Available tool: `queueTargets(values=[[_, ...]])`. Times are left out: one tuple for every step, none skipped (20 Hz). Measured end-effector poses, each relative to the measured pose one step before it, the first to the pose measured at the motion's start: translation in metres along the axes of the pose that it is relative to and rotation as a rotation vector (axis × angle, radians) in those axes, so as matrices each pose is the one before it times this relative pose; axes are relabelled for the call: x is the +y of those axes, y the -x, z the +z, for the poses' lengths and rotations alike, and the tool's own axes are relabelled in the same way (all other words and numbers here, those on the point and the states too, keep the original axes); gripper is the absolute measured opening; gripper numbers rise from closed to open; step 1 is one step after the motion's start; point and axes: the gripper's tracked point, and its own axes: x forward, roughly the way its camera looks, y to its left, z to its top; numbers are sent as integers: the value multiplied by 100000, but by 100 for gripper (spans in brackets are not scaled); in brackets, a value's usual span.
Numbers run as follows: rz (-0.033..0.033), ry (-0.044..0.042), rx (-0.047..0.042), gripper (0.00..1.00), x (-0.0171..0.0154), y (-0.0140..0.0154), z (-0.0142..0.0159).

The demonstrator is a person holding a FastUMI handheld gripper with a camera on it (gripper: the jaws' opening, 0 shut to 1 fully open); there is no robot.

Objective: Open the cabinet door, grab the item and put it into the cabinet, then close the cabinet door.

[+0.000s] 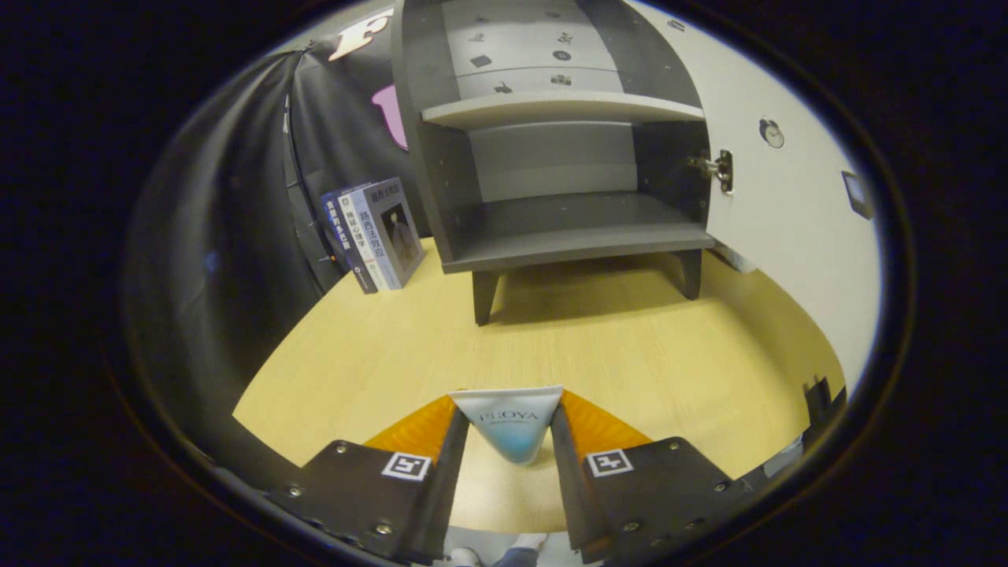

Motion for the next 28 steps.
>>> queueTargets(values=[[191,284,-1245,57,-190,507,1098],[31,590,-1441,57,-149,506,1264],[-203,703,-1909,57,-238,496,1405],[-194,671,-1424,58,-213,477,1422],[-87,492,-1829,57,-155,526,1604],[123,734,-1969,58,-111,430,1753],[18,1090,-2646,58,-125,310,2027],[-94,1489,-2460,58,-181,223,2077],[252,1573,-2604,57,-133,226,1992],[480,1562,-3022,57,-92,43,2146],[235,1329,-2734,57,-111,-227,1995],[147,1279,-2557,57,-149,-274,1915],[85,1410,-2636,57,-212,-402,1951],[-197,1244,-2264,57,-239,-525,1776],[-403,804,-2086,57,-325,-743,1674],[-217,267,-2585,57,-249,-746,1646],[67,43,-1447,57,-208,-945,1357],[-341,-342,-2070,57,-299,-837,1258],[-342,-331,-1923,57,-421,-1021,1302],[-3,-301,-1968,57,-289,-991,1211],[-113,69,-1834,57,-389,-1153,961],[41,-57,-1405,57,-391,-1125,791],[-62,-288,-850,57,-393,-1302,563],[-766,-674,40,57,-517,-1164,367],[-329,-829,-1328,57,-450,-1109,454],[-414,-755,-473,57,-410,-1072,352],[-300,-323,-1183,57,-355,-922,301],[-269,60,-1403,57,-287,-884,332]])
